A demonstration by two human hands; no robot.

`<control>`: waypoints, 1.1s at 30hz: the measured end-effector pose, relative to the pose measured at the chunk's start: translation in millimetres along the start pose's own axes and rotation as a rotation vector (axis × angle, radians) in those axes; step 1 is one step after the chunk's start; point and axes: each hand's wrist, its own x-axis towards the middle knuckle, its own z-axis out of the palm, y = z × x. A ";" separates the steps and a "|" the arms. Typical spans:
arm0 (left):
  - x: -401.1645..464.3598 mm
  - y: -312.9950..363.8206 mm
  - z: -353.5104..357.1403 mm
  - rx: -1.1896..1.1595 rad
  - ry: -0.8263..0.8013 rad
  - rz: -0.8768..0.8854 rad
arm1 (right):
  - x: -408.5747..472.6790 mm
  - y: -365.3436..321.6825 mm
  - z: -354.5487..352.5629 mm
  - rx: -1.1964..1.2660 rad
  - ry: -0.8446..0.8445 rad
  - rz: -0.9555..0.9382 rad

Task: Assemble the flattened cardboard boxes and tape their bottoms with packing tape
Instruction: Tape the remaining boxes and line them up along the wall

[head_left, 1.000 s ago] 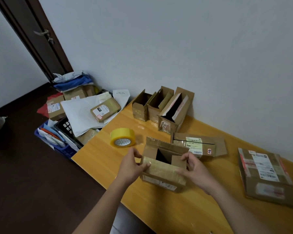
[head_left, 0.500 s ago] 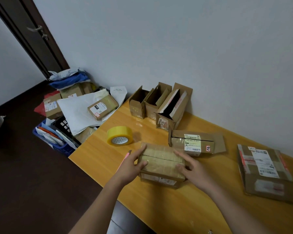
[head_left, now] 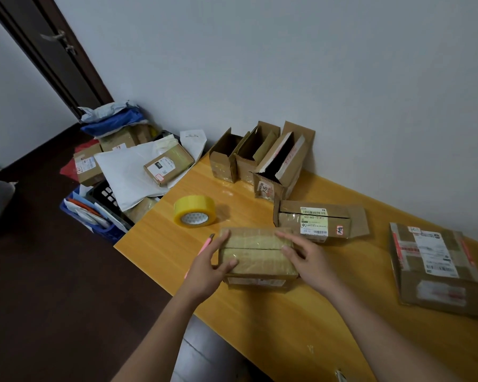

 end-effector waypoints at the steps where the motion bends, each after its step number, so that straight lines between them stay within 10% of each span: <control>1: 1.0 2.3 0.8 -0.020 0.013 0.012 | 2.1 -2.9 0.0 -0.002 0.001 0.006; 33: 19.8 -8.7 31.8 -0.103 0.103 -0.072 | 31.7 36.4 -3.6 -0.017 -0.030 0.081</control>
